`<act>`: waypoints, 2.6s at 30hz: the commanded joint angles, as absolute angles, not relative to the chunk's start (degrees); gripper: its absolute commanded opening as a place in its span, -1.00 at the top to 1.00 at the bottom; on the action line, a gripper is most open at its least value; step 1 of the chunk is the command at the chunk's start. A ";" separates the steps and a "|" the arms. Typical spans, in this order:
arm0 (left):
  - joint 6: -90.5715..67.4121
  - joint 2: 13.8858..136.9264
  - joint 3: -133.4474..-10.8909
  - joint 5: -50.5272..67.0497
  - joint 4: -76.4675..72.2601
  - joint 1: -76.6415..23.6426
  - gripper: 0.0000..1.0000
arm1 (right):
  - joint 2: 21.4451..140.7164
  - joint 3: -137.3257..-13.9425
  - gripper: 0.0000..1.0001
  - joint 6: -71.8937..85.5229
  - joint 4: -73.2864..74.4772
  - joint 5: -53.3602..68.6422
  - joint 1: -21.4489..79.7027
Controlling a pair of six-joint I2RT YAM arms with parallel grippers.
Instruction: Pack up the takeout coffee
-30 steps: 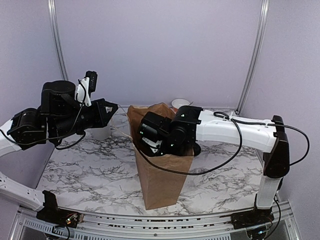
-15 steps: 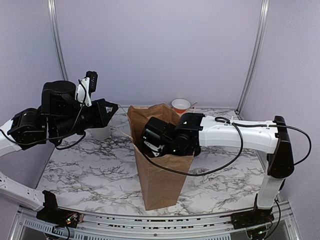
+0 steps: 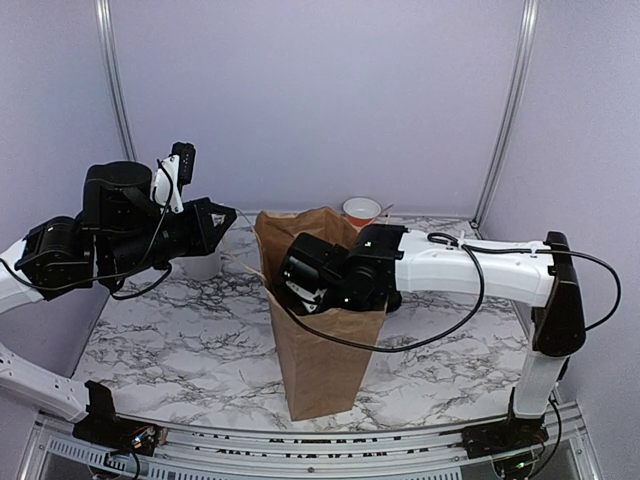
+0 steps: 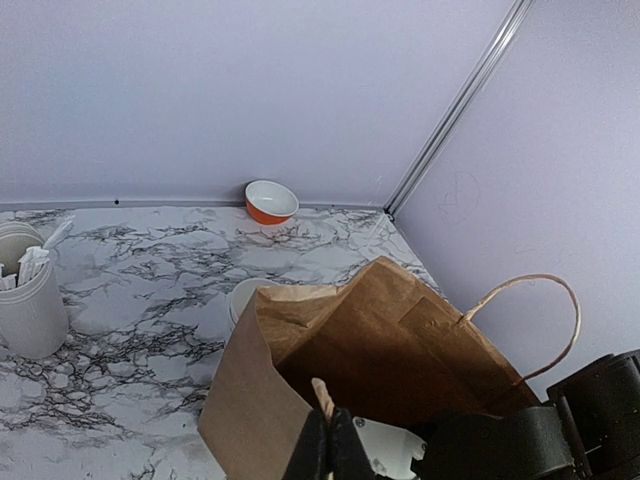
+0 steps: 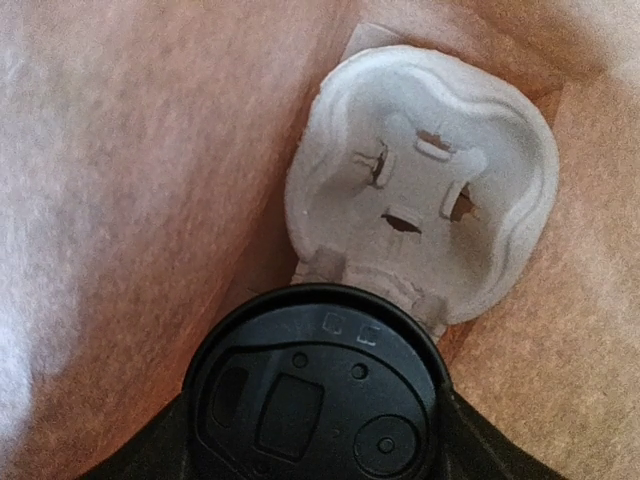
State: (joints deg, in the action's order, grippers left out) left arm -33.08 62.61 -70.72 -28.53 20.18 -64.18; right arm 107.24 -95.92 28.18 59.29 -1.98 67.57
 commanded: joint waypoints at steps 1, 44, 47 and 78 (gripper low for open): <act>-32.53 62.49 -70.07 -28.48 19.52 -64.27 1.00 | 108.84 -99.31 -0.55 27.64 62.13 -1.79 68.20; -32.12 61.57 -68.93 -30.65 18.59 -64.17 1.00 | 107.65 -119.14 -0.81 27.04 68.74 -9.45 67.88; -32.14 61.61 -69.02 -30.61 18.59 -64.18 1.00 | 108.09 -120.98 -0.81 26.29 68.61 -9.96 67.68; -31.88 61.03 -72.08 -29.26 21.76 -62.73 0.76 | 100.16 -125.86 -0.85 13.55 43.41 -11.73 66.93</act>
State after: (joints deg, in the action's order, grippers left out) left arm -32.12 62.46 -70.46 -30.20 21.08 -63.09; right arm 105.80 -127.20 16.45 52.84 -10.68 67.22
